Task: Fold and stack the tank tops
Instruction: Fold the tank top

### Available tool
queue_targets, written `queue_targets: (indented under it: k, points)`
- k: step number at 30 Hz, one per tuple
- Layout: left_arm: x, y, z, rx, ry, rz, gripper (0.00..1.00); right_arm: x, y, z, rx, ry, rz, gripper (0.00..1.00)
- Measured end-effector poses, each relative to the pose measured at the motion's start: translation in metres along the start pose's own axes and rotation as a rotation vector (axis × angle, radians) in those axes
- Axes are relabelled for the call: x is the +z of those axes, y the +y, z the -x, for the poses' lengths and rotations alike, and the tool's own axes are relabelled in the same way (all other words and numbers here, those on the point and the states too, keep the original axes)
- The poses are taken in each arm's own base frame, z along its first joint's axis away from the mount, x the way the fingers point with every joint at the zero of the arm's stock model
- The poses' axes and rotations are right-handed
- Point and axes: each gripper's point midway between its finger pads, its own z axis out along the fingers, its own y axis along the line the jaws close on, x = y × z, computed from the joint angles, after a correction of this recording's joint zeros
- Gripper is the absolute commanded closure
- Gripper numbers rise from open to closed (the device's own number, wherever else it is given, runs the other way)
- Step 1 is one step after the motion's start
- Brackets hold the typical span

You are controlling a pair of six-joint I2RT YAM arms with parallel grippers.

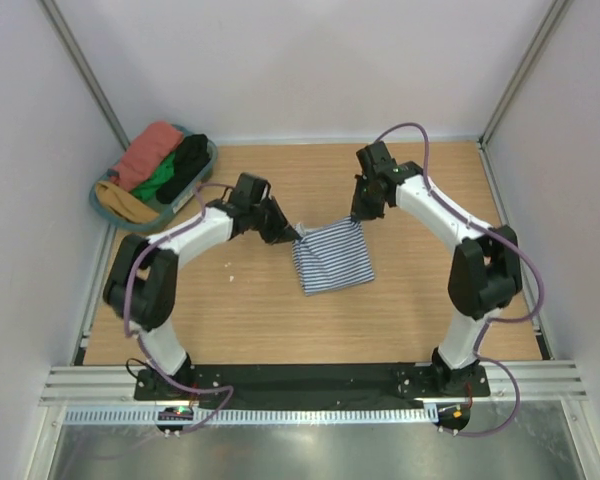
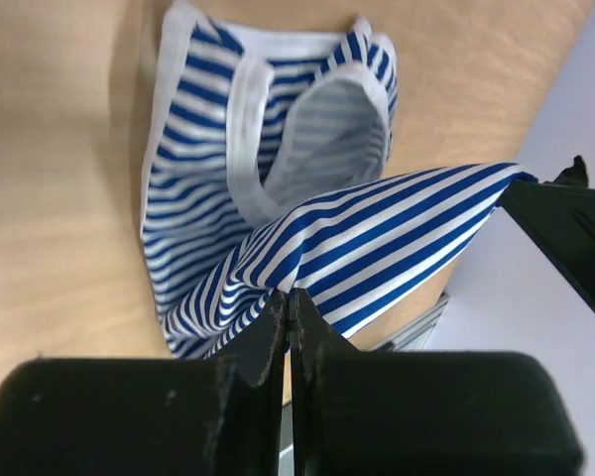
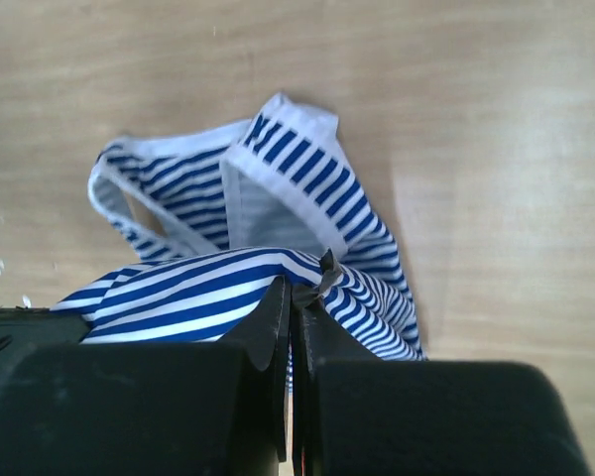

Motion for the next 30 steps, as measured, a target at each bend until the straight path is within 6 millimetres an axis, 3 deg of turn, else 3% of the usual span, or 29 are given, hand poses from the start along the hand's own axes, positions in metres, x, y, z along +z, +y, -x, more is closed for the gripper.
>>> queue_targets:
  k: [3, 6, 9, 10, 12, 13, 18, 24, 27, 28, 30]
  points:
    - [0.025, -0.001, 0.032, -0.005, 0.001, 0.006, 0.94, 0.030, 0.003, 0.021, 0.022, 0.006, 0.023, 0.88]
    - [0.046, 0.009, 0.053, -0.019, 0.003, 0.026, 0.87, 0.065, 0.008, 0.035, 0.032, 0.004, 0.037, 0.65]
    - [0.060, 0.023, 0.064, -0.033, 0.008, 0.051, 0.67, 0.092, 0.011, 0.035, 0.029, 0.010, 0.052, 0.44]
    - [0.062, 0.028, 0.067, -0.040, 0.007, 0.058, 0.53, 0.097, 0.011, 0.035, 0.030, 0.008, 0.057, 0.38]
    - [0.062, 0.035, 0.071, -0.049, 0.004, 0.068, 0.45, 0.105, 0.011, 0.034, 0.033, -0.011, 0.068, 0.32]
    - [0.062, 0.037, 0.074, -0.054, -0.001, 0.070, 0.39, 0.106, 0.011, 0.034, 0.031, -0.021, 0.075, 0.32]
    - [0.051, 0.033, 0.084, -0.024, -0.037, 0.064, 0.35, 0.091, 0.006, 0.030, 0.026, -0.071, 0.100, 0.31]
    - [0.003, 0.003, 0.080, 0.069, -0.126, 0.025, 0.35, 0.027, 0.001, 0.036, -0.002, -0.204, 0.162, 0.33]
    - [-0.022, -0.022, 0.067, 0.127, -0.165, -0.020, 0.41, -0.001, 0.000, 0.037, -0.018, -0.266, 0.194, 0.66]
    - [-0.027, -0.030, 0.058, 0.146, -0.166, -0.035, 0.49, -0.007, -0.002, 0.036, -0.019, -0.278, 0.208, 0.82]
    - [-0.031, -0.042, 0.039, 0.177, -0.151, -0.060, 0.63, -0.013, -0.002, 0.029, -0.012, -0.288, 0.253, 0.92]
